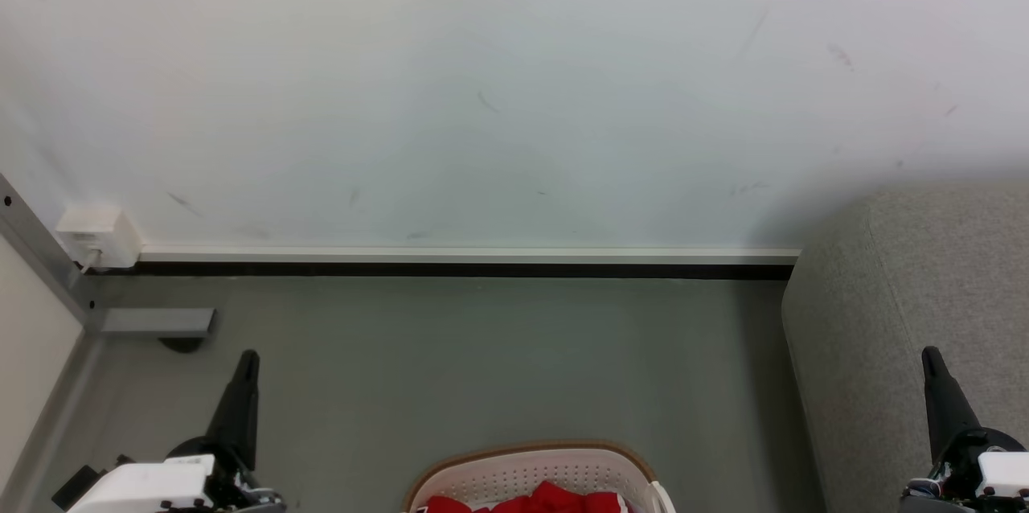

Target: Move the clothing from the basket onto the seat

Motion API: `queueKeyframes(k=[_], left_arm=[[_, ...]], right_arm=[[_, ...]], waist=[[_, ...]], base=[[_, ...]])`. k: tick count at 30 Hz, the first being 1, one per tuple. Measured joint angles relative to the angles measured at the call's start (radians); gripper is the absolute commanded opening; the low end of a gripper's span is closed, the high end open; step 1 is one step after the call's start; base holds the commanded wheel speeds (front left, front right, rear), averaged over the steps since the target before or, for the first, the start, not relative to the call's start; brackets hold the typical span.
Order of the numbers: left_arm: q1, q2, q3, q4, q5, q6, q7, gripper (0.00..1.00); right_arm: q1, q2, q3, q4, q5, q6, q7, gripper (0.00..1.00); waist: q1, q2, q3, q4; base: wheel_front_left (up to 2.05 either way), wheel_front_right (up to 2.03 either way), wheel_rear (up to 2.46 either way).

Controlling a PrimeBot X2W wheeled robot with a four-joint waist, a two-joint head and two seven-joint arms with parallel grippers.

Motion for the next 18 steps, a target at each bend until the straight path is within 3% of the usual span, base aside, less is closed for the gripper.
queueKeyframes(k=[18], left_arm=[[0.0,0.0,0.0,0.0,0.0,0.0,0.0,0.0]], right_arm=[[0.0,0.0,0.0,0.0,0.002,0.0,0.0,0.0]], waist=[[0.0,0.0,0.0,0.0]], base=[[0.0,0.0,0.0]])
